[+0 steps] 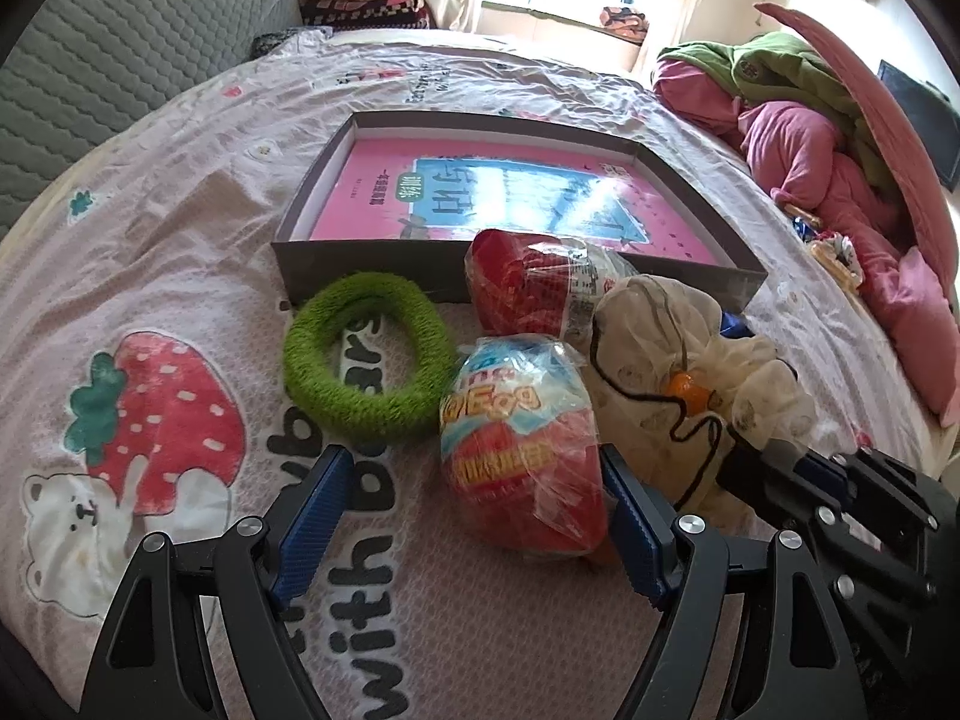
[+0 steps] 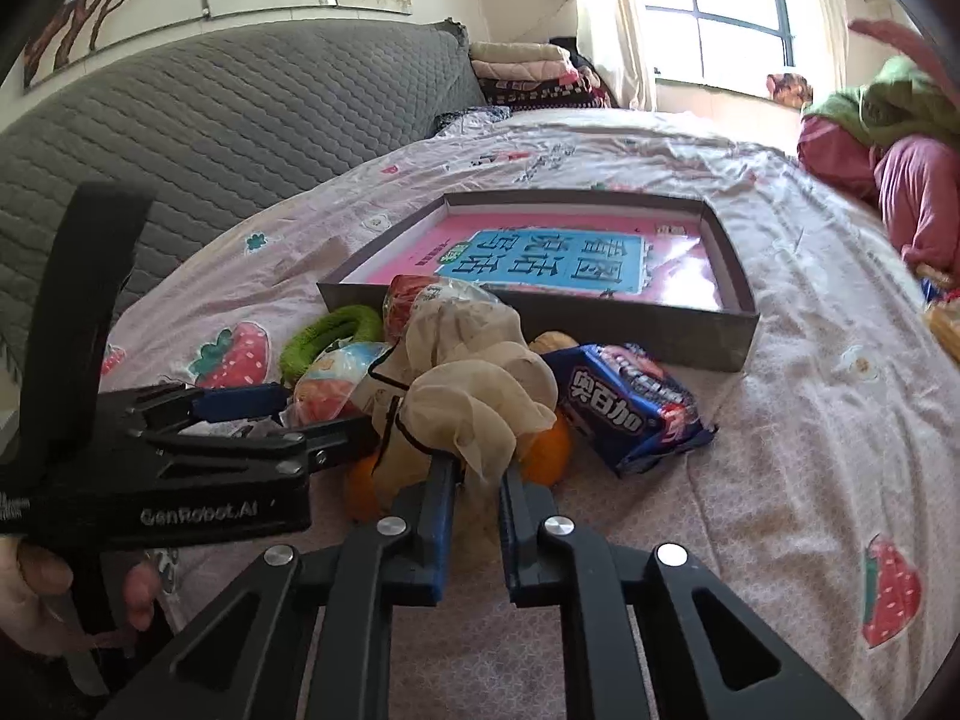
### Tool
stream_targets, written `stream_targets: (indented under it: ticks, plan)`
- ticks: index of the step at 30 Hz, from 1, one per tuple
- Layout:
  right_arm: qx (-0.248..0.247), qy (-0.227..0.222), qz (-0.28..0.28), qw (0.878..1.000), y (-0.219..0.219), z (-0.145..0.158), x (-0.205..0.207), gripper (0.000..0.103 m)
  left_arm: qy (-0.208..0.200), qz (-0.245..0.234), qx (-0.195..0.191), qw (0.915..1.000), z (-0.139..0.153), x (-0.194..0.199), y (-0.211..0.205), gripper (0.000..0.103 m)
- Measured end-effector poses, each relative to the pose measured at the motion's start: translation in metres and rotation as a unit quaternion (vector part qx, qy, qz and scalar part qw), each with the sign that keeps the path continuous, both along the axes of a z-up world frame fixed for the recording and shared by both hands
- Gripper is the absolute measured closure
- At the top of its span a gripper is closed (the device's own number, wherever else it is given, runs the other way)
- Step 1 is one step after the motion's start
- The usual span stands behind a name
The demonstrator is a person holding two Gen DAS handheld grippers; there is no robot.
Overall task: Organize objects
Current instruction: 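Close the left tool on the red egg toy while the right tool grasps the cream mesh bag, then carry the egg toy and mesh bag over the grey box with both tools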
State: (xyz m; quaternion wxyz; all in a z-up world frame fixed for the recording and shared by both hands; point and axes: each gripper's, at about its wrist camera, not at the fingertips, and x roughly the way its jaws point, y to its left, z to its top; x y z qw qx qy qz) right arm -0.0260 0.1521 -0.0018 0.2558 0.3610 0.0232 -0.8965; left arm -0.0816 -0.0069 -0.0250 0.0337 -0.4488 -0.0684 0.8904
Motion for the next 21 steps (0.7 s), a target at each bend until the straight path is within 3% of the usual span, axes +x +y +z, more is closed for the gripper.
stream_targets:
  ticks: [5, 7, 21]
  plan:
    - [-0.011, 0.017, -0.001, 1.0, 0.003, 0.007, 0.004, 0.09, 0.001, 0.002, 0.023, 0.9997, -0.003, -0.004, -0.001, 0.026]
    - [-0.017, 0.013, -0.003, 1.0, 0.006, 0.007, 0.003, 0.09, -0.001, 0.0, 0.038, 0.9993, -0.004, -0.006, -0.003, 0.049]
    - [-0.028, 0.044, -0.001, 0.999, 0.007, 0.017, 0.01, 0.09, 0.032, -0.025, 0.051, 0.9978, 0.014, 0.016, -0.001, 0.051]
